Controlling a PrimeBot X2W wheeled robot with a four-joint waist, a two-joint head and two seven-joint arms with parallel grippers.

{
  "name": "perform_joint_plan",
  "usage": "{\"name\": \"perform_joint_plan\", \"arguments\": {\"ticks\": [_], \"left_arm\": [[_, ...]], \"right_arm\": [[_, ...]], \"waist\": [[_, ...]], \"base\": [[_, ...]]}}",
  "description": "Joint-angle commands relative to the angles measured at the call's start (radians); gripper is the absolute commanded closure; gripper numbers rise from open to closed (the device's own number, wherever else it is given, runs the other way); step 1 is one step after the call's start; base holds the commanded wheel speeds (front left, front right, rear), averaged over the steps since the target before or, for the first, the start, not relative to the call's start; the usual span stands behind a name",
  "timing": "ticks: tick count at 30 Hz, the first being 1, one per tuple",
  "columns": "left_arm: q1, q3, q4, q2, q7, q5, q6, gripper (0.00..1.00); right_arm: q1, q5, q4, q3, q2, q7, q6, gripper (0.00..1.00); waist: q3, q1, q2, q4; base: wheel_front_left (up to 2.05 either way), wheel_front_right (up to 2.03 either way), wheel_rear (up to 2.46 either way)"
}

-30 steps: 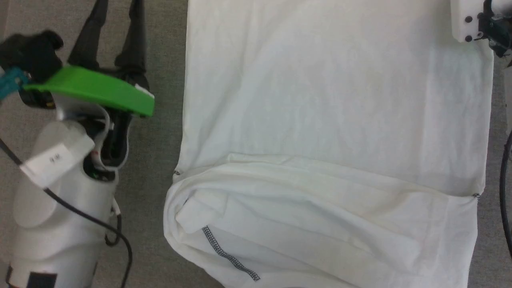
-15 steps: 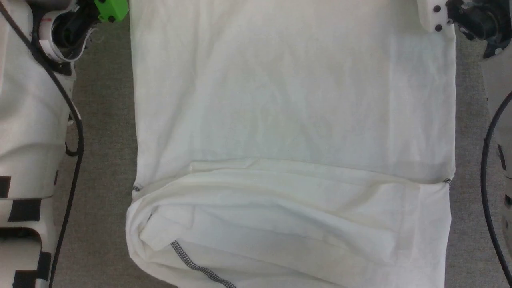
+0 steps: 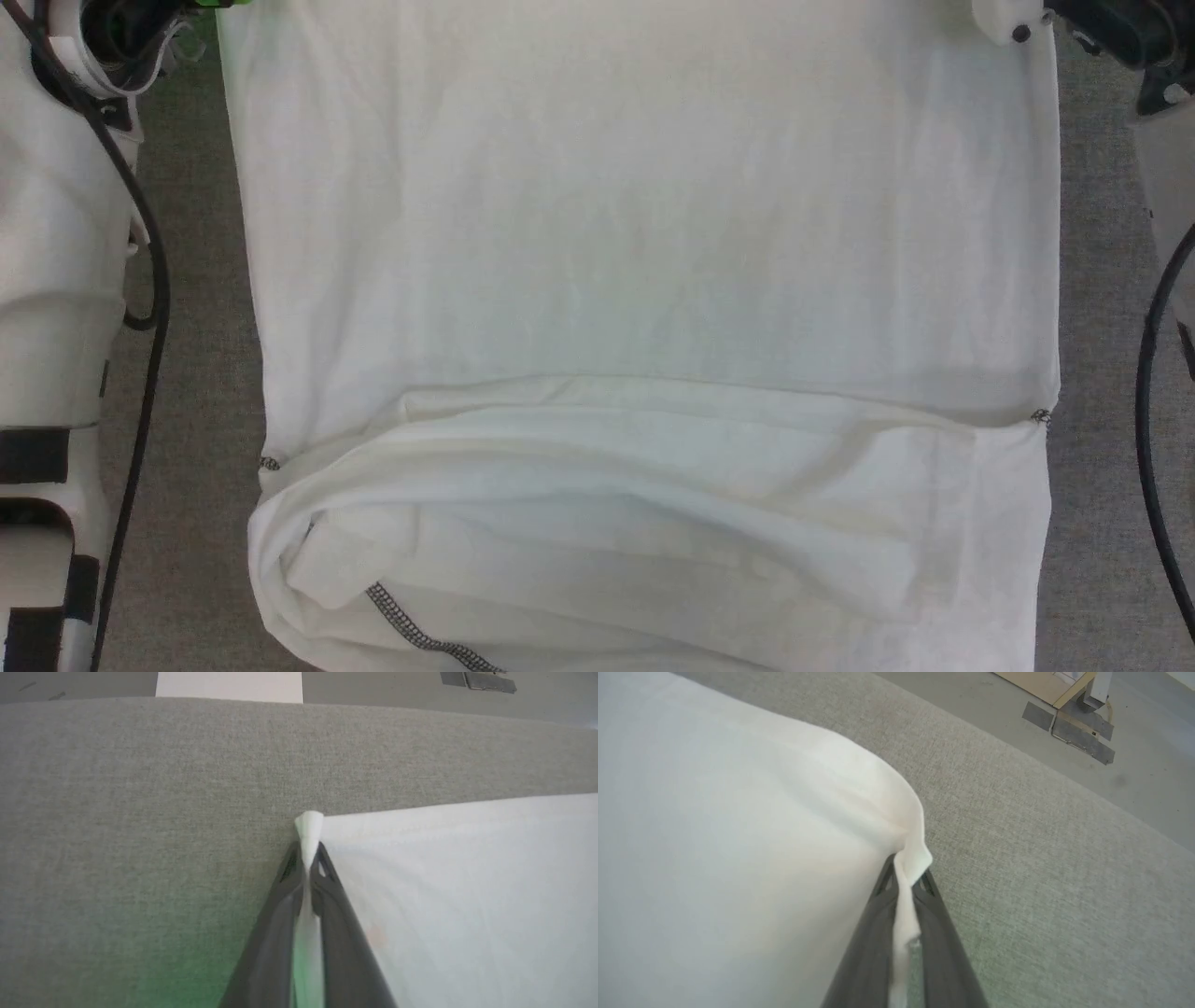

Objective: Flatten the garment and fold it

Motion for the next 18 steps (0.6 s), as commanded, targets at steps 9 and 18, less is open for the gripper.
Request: {"name": "perform_joint_plan", "arguments": {"ticks": [9,18], "left_arm": [[-0.073,0.047,-0.015,-0.004,-0.232,0.032,0.000,1.00],[-0.175,0.051,0.021,0.009,-0.428,0.085,-0.048,1.00]], "right_arm": [[-0.088,-0.050,0.022,-0.074,0.002,-0.100,-0.001,1.00],[-0.162,-0.129,0.077,-0.158,0.062,-0.256,-0.001,1.00]], "waist": [[-0.018,-0.0001,0.0000,0.014],[-0.055,-0.0001,0.0000,0.011]], "base": [[0.00,0.00,0.00],[0.00,0.00,0.00]]}}
